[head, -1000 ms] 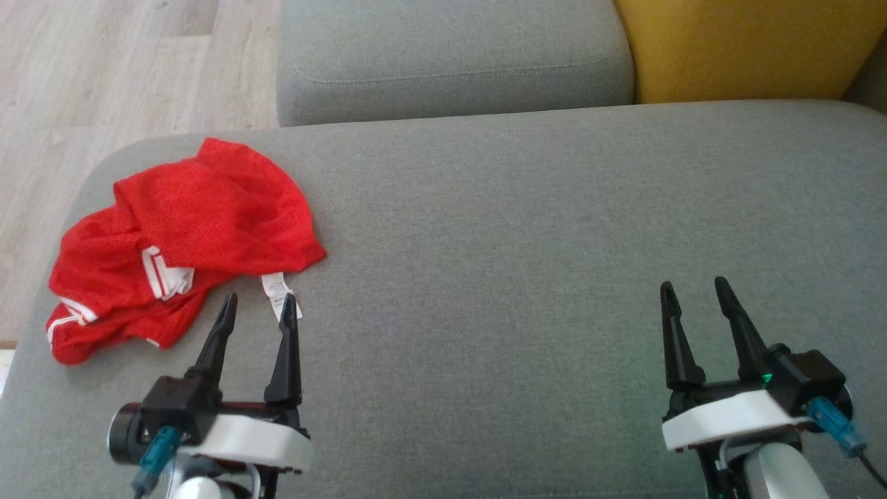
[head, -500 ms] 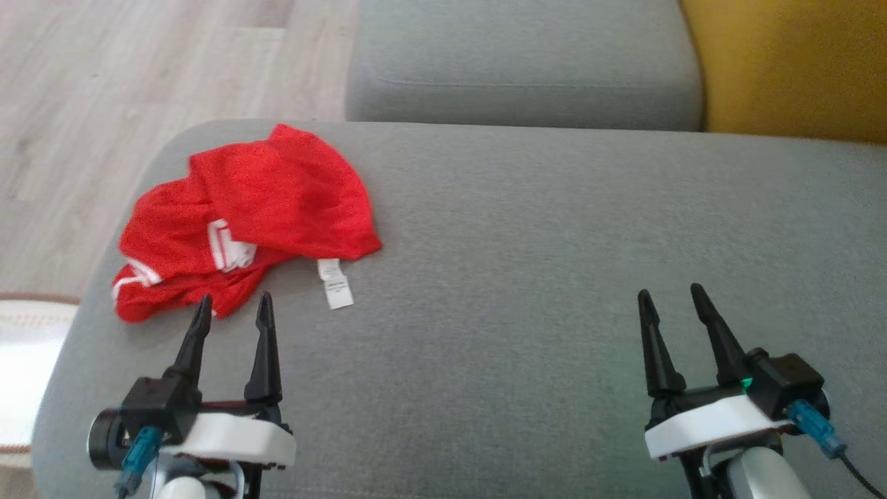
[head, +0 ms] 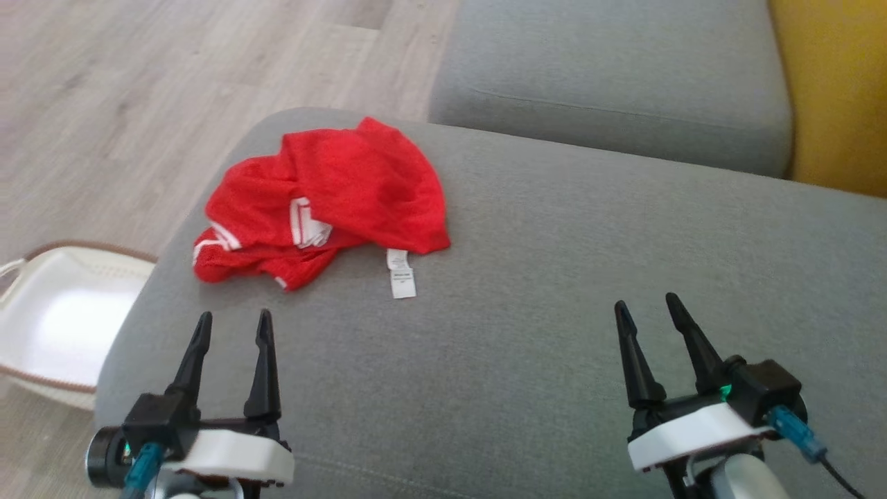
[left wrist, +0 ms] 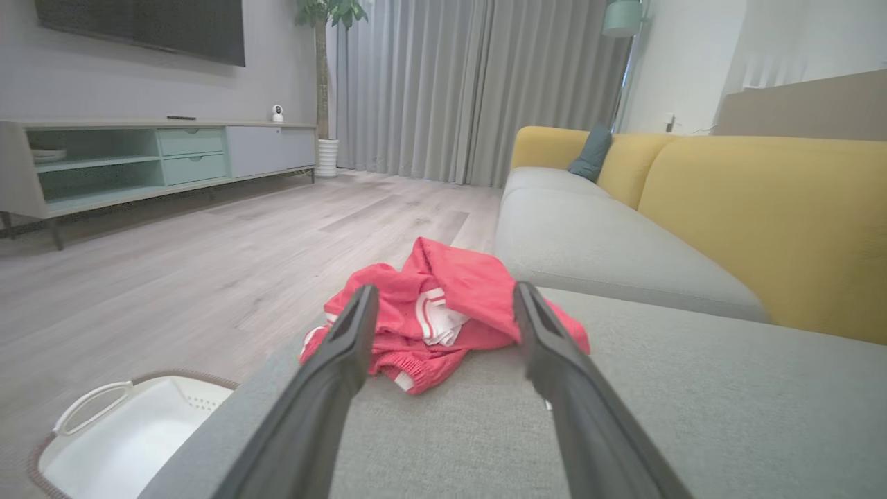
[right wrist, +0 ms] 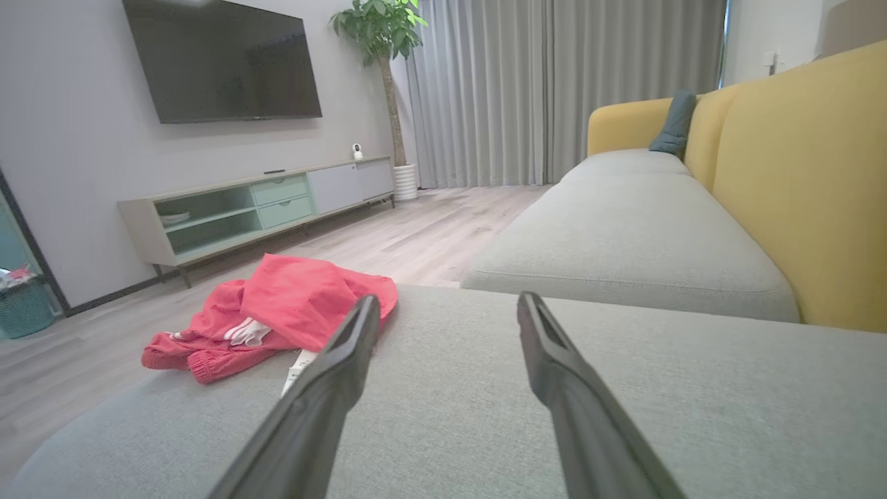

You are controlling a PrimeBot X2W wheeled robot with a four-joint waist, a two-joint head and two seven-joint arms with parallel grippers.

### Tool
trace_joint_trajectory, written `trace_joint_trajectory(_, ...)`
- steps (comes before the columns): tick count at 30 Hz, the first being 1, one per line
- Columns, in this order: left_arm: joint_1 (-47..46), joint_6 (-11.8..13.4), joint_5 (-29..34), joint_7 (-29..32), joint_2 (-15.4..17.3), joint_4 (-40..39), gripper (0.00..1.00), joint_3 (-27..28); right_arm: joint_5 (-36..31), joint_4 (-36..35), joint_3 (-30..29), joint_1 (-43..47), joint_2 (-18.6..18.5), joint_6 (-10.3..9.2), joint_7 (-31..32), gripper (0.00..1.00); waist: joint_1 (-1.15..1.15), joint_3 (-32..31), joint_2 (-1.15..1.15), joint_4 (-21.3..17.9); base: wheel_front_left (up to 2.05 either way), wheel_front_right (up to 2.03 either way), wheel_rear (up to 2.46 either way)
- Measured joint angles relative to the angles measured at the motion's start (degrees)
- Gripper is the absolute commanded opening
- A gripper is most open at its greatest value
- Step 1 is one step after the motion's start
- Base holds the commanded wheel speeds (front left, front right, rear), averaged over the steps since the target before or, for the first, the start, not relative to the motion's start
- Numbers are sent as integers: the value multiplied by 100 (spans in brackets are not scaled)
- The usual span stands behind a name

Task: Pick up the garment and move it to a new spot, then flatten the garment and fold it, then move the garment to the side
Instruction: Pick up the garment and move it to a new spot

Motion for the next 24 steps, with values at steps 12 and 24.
trace_joint_trajectory(12,65,-7,11,0,1,-26,100,163,99,22,196,116,0,0,0,100,0,-23,0,467,0,0,0)
trace_joint_trajectory(24,6,-232,115,0,30,-62,100,345,69,13,212,99,0,0,0,100,0,240,0,195,0,0,0)
